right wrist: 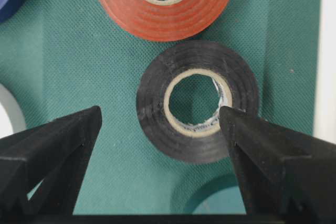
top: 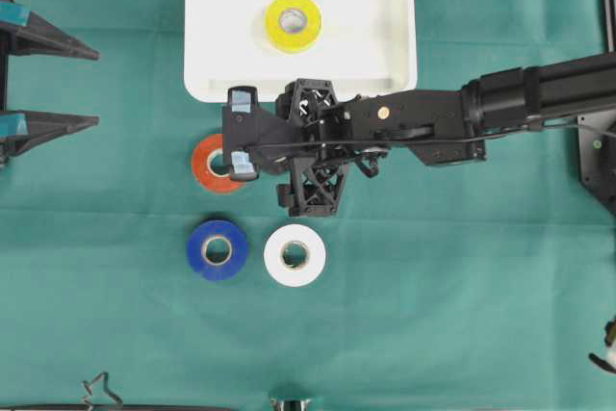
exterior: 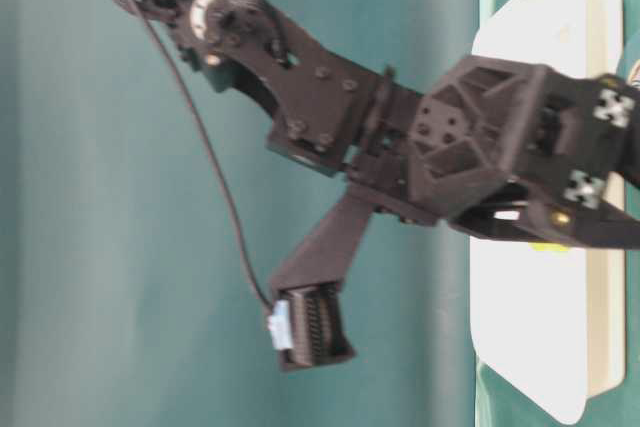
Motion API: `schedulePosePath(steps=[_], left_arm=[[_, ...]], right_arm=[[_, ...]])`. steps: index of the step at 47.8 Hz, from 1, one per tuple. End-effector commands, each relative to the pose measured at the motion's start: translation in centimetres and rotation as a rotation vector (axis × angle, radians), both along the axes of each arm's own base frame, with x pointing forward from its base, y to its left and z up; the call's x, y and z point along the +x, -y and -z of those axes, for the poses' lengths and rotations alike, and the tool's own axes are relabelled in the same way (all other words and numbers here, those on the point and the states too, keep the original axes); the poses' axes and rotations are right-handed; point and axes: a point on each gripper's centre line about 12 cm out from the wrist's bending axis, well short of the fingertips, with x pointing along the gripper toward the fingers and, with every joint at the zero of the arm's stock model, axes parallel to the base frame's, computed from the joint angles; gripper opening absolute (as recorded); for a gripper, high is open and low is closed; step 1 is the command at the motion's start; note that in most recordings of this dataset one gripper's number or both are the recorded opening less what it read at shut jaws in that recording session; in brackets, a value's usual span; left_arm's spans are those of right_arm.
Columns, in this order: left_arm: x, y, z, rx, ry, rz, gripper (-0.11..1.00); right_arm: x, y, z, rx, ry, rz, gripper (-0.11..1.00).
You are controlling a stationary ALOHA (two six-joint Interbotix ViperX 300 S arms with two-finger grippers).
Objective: Pick up the tape from a random location and place it into the white case.
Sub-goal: 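Lower the open right gripper onto the black tape's rim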
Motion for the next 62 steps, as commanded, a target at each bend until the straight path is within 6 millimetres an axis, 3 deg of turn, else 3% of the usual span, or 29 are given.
schedulePosePath(steps=[1,16,33,38,48,62], left_arm=[[0.2,0.0,-0.4,-0.002,0.011,-0.001,0.98],[0.2,0.0,-0.3,-0.003,0.009,-0.001,0.98],[0.2,0.0,-0.3,-0.001,0.009,0.000,0.98],[0.2,0.0,-0.4,-0.001,0.011,0.000,0.98],[0.2,0.0,-0.4,-0.001,0.011,0.000,0.98],[0.2,0.0,-0.3,-0.001,0.009,0.000,0.98]], right_arm=[[0.4,-0.2,-0.5,0.004,0.032,-0.002,0.91],[0.7,-0.2,0.9,0.006,0.027,0.000,0.91],[0.8,-0.2,0.9,0.008,0.034,0.003,0.89],[1.1,-0.2,0.7,0.008,0.060,0.001,0.78],[1.1,-0.2,0.7,0.007,0.066,-0.003,0.28],[1.1,-0.2,0.7,0.008,0.066,-0.001,0.27]])
